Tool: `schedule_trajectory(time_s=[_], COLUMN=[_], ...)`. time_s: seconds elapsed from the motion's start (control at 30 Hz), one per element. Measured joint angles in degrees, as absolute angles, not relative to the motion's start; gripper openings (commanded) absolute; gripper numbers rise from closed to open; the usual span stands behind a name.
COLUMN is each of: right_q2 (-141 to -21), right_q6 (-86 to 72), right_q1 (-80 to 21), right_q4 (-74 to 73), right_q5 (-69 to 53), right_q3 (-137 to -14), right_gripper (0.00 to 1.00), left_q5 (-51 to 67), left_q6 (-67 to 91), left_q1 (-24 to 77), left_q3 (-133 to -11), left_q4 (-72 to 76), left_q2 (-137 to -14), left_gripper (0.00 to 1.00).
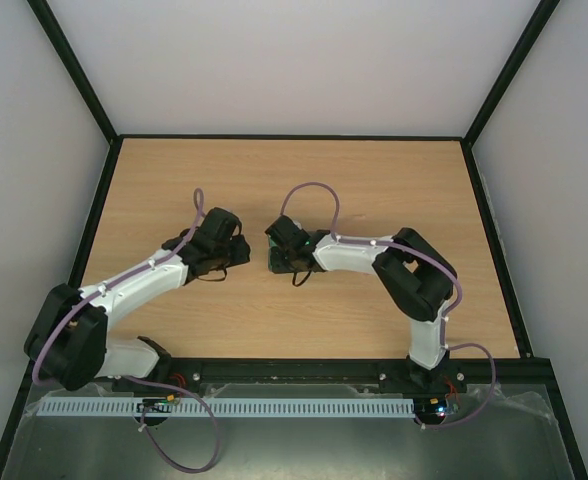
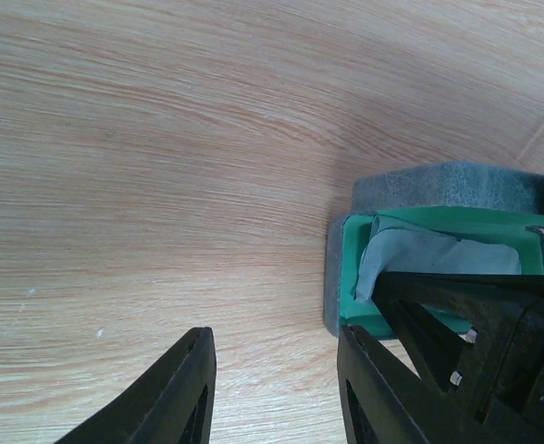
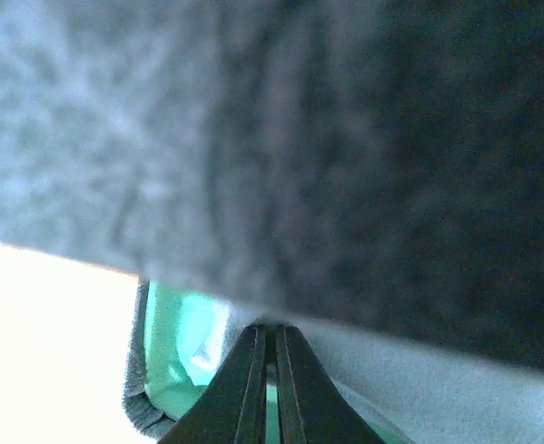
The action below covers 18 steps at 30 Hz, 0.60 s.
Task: Organize the sunglasses
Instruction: Place the glasses cleaning cloth in the sunglasses case.
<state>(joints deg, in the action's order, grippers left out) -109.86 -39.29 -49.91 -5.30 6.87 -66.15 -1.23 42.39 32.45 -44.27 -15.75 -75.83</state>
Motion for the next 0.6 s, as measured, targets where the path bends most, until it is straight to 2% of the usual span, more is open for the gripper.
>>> schedule_trajectory(time_s=[0.6], right_q2=[-107.94], right_q6=[-38.74], right_q1=[-50.28], right_q4=[-5.89], right_q5=[9.54], right_q3=[-66.17], right_gripper=[0.09], left_q5=[-0.12], left_q6=[42.39], left_q1=[32.45], left_q3=[-43.83], left_q4=[-15.73], left_q2=[-75.81], left_gripper=[0.38])
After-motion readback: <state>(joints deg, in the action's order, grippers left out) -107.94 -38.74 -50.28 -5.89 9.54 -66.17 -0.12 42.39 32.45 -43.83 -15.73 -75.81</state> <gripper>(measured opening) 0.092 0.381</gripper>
